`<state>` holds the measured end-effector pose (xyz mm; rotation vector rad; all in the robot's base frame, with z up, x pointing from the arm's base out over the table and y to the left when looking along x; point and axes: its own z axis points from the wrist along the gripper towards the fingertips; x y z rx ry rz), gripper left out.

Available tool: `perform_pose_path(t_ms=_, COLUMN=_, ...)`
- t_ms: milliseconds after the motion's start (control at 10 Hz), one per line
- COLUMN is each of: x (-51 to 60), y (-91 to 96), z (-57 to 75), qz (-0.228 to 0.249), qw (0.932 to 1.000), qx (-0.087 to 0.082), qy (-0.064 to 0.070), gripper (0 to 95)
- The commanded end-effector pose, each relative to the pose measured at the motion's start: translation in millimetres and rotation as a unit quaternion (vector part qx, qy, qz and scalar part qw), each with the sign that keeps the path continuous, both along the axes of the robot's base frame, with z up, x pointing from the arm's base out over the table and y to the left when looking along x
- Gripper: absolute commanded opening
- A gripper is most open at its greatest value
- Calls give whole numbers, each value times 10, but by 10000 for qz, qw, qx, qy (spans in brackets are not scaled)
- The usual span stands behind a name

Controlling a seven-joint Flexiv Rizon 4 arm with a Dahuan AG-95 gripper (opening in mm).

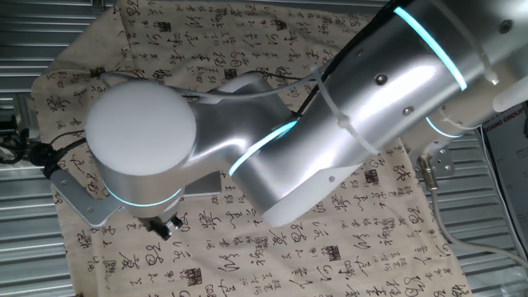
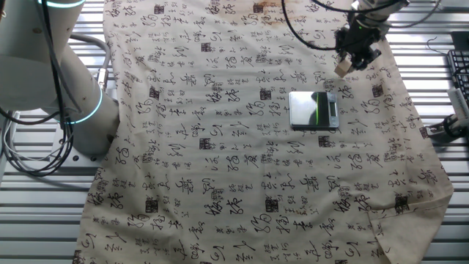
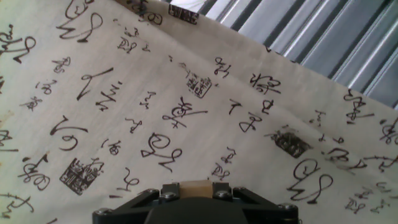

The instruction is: Place the block on the scale

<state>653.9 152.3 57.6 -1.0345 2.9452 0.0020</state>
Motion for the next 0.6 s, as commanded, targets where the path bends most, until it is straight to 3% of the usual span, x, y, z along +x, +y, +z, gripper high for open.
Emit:
perform_pose_path(t_ms=100, x=-43, y=-82, z=33, qz=-37, qw=10000, qx=26, qy=-19, gripper=0)
perform_pose_path(t_ms=600, x=-159, y=-301, z=87, qz=-200, qw=9998, qx=13, qy=1, gripper=0)
